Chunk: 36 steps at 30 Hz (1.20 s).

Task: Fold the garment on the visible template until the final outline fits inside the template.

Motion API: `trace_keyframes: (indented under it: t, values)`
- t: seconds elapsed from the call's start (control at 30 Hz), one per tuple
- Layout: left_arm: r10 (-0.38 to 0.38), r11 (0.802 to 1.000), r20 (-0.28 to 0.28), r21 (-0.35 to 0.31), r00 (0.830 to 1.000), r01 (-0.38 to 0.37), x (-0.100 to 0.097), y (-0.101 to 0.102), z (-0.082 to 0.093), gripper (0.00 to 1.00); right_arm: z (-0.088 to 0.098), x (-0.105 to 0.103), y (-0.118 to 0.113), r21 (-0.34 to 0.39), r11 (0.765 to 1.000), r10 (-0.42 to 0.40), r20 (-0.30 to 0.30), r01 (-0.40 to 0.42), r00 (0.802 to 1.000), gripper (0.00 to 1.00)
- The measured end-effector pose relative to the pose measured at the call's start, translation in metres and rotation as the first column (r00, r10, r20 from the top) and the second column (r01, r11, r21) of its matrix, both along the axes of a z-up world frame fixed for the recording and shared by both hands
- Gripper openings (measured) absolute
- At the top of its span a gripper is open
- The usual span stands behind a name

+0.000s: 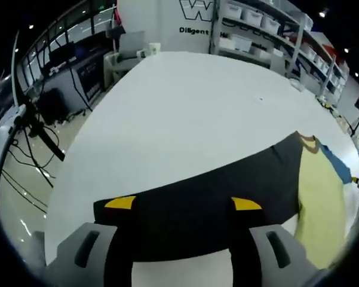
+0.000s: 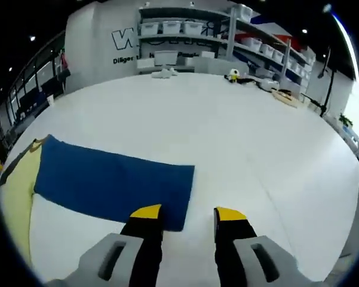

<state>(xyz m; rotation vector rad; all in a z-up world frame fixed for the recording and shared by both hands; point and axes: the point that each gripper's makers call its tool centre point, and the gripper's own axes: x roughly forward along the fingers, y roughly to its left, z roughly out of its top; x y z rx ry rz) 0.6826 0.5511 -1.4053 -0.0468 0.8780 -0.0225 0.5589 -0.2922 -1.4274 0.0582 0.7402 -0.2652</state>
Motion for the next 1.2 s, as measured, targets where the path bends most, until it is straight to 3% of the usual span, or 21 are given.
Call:
trace_keyframes:
  t: [0.2, 0.27, 0.4, 0.63, 0.83, 0.97, 1.0, 1.2]
  values:
    - [-0.087, 0.996, 0.078, -0.013, 0.993, 0.089, 0.008, -0.022, 0.011, 0.74, -0.005, -0.001, 0.011, 0.046, 0.999, 0.024, 0.018, -0.024, 1.000, 0.23]
    - [-0.183, 0.983, 0.107, 0.016, 0.977, 0.183, 0.008, -0.038, 0.015, 0.78, -0.007, -0.001, 0.013, 0.049, 0.998, 0.025, 0.021, -0.026, 0.999, 0.21]
    - [-0.263, 0.964, 0.166, -0.001, 0.950, 0.267, 0.008, -0.062, 0.024, 0.78, -0.009, 0.000, 0.018, 0.054, 0.998, 0.037, 0.029, -0.038, 0.999, 0.19]
    - [-0.431, 0.889, 0.254, -0.044, 0.866, 0.456, -0.008, -0.127, 0.039, 0.82, -0.011, 0.001, 0.021, 0.018, 0.998, 0.065, 0.031, -0.065, 0.997, 0.11]
    - [-0.507, 0.833, 0.283, -0.084, 0.814, 0.547, -0.031, -0.176, 0.043, 0.84, -0.010, 0.001, 0.025, 0.004, 0.997, 0.080, 0.039, -0.080, 0.996, 0.05]
    - [-0.568, 0.779, 0.306, -0.100, 0.764, 0.619, -0.053, -0.212, 0.047, 0.89, -0.009, 0.002, 0.028, -0.010, 0.994, 0.105, 0.019, -0.105, 0.994, 0.00]
    - [-0.594, 0.760, 0.307, -0.092, 0.744, 0.644, -0.060, -0.222, 0.047, 0.90, -0.009, 0.003, 0.027, 0.007, 0.996, 0.094, 0.025, -0.094, 0.995, 0.00]
    - [-0.639, 0.715, 0.308, -0.102, 0.705, 0.692, -0.081, -0.248, 0.045, 0.97, 0.000, 0.007, 0.026, 0.006, 0.997, 0.083, 0.043, -0.083, 0.996, 0.00]
